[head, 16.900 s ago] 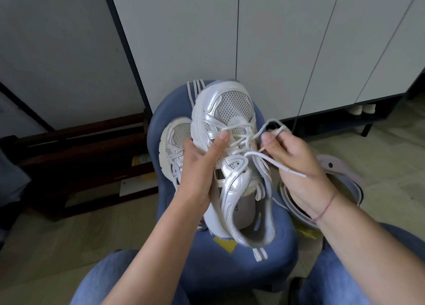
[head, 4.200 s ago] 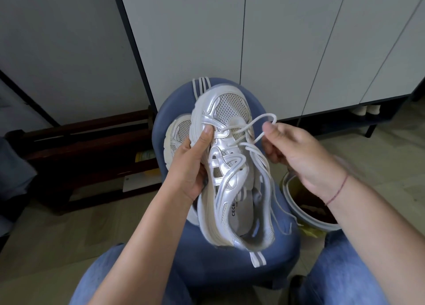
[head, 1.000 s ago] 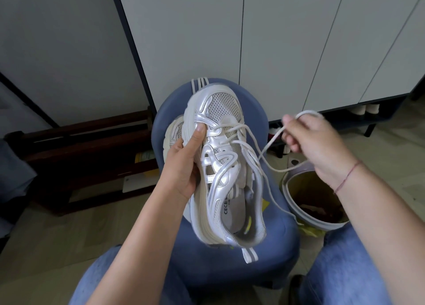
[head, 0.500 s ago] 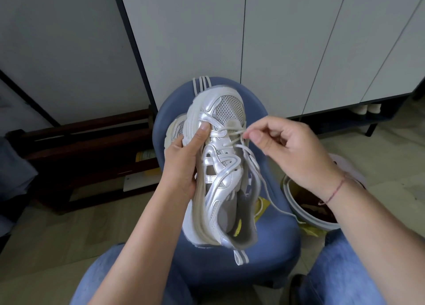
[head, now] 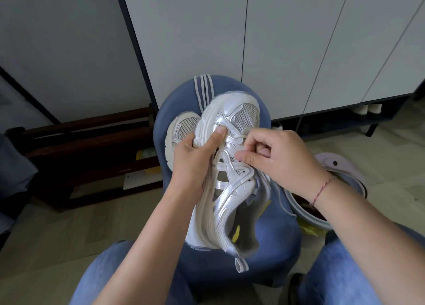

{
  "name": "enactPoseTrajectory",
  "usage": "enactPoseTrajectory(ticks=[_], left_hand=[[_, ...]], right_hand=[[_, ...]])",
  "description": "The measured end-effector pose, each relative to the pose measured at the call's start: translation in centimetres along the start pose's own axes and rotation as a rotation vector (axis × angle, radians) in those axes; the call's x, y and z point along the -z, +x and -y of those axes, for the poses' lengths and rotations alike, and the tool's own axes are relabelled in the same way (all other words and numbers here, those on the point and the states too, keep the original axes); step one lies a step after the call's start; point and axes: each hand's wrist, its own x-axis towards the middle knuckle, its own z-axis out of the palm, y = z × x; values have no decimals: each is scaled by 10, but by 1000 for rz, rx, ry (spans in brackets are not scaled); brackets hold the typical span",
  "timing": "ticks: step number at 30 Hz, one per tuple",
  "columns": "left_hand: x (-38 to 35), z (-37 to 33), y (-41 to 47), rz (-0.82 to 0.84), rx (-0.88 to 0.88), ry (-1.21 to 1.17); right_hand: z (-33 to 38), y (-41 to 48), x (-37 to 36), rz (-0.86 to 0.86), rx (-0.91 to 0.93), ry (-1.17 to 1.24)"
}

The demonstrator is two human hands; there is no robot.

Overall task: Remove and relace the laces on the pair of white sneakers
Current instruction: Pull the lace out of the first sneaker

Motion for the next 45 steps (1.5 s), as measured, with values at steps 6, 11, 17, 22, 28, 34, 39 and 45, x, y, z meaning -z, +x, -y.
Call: enactPoseTrajectory(ticks=[6,11,17,22,28,34,39,45], left_hand=[[-1,3,-3,-8,-117,126],[-2,4,-3,1,-132,155],[-4,0,-3,40,36,-103],[-4,5,0,16,2,-28],[-5,6,-2,8,-8,8],[-5,0,-3,4,66,-58],[-4,4,-1,-29,37,10],[-3,5,-2,-30,0,20]], right_hand=[[4,-1,3,17,10,-125],[6,-1,3,36,-75,-50],[4,4,10,-58,-323,900],[4,-3,11,-68,-136,4],[6,1,1,-48,10,-190],[-2,4,20,-235,-273,488],[-7,0,14,-76,-109,-34],[3,1,-4,-88,114,-303]])
